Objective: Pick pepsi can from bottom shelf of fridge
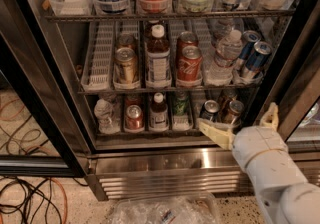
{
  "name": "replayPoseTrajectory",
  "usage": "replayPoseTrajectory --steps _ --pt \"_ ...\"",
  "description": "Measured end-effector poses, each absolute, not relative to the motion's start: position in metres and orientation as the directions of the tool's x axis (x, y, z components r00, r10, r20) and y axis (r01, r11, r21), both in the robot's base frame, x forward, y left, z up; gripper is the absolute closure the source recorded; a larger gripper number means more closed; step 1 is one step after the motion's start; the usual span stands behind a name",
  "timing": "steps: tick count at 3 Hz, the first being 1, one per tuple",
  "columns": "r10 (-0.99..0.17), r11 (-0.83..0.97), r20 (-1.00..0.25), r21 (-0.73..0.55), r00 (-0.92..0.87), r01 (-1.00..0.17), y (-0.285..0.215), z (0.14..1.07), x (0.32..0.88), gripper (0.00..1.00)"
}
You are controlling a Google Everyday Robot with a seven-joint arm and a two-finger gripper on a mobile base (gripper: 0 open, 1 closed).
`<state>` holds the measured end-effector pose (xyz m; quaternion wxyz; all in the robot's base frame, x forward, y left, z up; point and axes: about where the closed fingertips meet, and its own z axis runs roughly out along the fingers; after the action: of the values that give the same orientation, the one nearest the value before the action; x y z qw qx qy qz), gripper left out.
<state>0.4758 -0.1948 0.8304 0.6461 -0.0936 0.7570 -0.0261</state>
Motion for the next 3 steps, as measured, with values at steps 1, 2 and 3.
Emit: replayPoseTrajectory --steps 1,2,3 --pt "-0.156 0.974 -0.984 -0.140 -0.081 -0.176 -0.161 0.814 0.509 0.00" --pt "-0.045 0.982 -0.995 -0.029 -0.084 -0.189 -0.152 0.776 0.535 0.00" --pt "-0.046 0.981 -0.995 -0.030 -0.084 -0.189 -0.151 0.777 0.535 0.00"
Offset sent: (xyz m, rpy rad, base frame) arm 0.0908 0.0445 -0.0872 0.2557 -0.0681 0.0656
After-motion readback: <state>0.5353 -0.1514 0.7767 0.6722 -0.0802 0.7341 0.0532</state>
